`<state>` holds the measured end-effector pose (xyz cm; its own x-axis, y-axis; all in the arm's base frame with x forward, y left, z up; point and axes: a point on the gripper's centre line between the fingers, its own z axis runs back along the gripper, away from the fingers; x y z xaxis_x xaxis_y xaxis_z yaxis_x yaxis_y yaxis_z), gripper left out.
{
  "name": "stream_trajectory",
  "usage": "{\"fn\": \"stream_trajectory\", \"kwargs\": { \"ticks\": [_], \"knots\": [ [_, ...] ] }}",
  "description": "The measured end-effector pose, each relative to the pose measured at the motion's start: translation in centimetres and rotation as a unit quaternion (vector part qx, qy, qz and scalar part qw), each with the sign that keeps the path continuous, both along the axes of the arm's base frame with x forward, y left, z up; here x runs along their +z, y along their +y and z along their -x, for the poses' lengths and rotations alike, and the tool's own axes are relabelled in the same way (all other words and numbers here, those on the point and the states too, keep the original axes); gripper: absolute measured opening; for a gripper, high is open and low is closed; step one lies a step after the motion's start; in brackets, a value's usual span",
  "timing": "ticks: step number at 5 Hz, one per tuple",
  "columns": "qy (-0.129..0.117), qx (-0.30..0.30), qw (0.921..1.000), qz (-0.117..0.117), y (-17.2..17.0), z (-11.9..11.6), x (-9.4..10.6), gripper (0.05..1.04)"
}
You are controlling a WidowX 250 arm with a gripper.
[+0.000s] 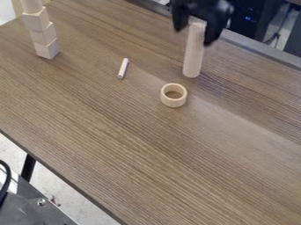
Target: Take the long cylinder out of the circle and put it above the circle
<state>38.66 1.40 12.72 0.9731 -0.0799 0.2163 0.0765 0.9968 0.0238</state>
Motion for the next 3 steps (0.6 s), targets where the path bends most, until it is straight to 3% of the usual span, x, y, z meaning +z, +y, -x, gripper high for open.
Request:
{"fn": "stream_trajectory", "kwargs": {
  "ticks": [1, 2, 3],
  "knots": [
    [-0.010, 0.008, 0.9994, 0.033, -1.1, 2.1, 3.1, 0.999],
    [0.022, 0.039, 0.9990, -0.005, 0.2, 4.8, 4.8, 0.999],
    [0.076, 0.047, 0.9959, -0.016, 0.5, 8.9, 3.7, 0.999]
  ]
}}
